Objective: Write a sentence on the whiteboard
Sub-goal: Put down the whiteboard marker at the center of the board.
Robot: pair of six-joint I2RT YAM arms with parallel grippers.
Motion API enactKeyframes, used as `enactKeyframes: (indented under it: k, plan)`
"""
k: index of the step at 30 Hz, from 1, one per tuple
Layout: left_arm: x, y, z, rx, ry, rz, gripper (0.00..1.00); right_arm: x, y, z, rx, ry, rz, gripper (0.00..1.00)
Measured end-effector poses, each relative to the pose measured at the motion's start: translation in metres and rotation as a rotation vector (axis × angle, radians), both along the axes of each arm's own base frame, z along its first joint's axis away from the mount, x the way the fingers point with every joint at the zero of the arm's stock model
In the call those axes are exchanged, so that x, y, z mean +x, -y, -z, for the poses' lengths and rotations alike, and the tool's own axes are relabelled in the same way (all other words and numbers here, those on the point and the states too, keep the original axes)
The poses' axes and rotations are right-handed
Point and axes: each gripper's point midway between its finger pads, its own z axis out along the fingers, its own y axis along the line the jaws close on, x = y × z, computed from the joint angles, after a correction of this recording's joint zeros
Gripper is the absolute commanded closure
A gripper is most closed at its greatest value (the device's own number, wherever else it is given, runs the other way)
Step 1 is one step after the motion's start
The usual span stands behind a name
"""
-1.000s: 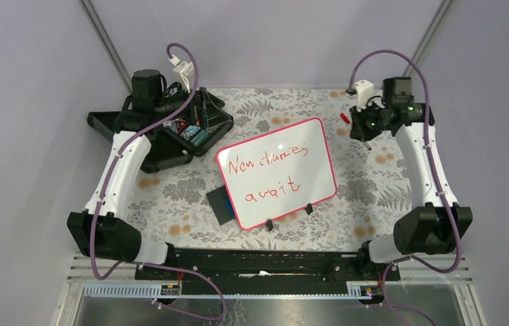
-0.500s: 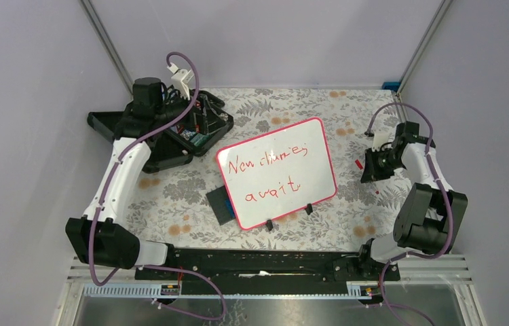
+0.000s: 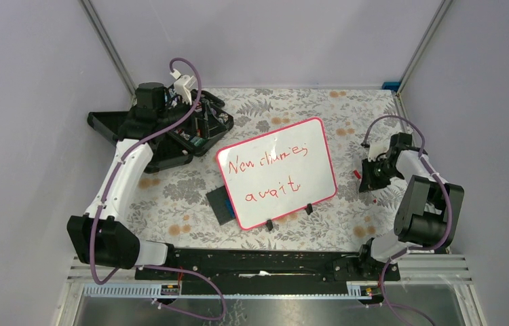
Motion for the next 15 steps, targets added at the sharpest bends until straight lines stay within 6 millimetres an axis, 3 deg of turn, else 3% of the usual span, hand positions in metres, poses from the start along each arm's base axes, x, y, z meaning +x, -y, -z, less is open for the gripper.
enactKeyframes:
  k: [9, 15]
  plan:
    - [0.000, 0.000, 0.002, 0.003, 0.000, 0.001, 0.01, -0.015, -0.001, 0.017, -0.002, -0.055, 0.008, 0.63]
    - [0.001, -0.001, 0.002, 0.004, 0.005, -0.001, 0.01, -0.021, -0.002, 0.024, 0.000, -0.076, 0.011, 0.60]
